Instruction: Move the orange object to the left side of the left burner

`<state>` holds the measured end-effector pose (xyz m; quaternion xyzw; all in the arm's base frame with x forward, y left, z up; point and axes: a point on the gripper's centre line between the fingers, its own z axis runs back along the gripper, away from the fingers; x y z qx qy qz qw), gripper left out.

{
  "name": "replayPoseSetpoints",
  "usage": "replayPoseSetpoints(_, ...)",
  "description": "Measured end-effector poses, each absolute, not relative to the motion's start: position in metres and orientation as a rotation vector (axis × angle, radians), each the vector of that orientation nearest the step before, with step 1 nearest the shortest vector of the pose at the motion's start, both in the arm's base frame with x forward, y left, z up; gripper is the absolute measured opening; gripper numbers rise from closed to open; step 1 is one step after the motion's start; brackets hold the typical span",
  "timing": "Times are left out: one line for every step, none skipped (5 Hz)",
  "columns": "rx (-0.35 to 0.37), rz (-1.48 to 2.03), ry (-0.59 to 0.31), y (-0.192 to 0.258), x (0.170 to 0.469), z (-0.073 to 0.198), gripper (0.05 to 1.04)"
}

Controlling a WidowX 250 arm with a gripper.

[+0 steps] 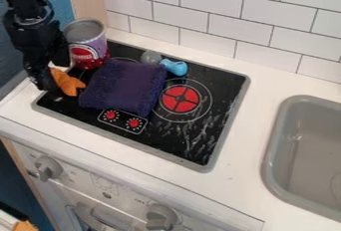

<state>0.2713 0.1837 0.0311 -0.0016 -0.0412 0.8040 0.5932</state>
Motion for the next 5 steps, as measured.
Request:
replayPoseSetpoints(0.002, 1.830, -0.089, 0.173, 0.275, 0.037, 0.999)
replayPoseSetpoints(0.006, 1.830, -0.117, 0.166, 0.280, 0.058, 0.999)
replayPoseSetpoints(-0.029, 1.820, -0.189, 0.162, 0.285, 0.082, 0.999)
replayPoseSetpoints(-0.045, 1.803, -0.230, 0.159, 0.287, 0.094, 0.999)
replayPoseSetpoints(-0.062, 1.781, -0.278, 0.154, 0.286, 0.105, 0.999)
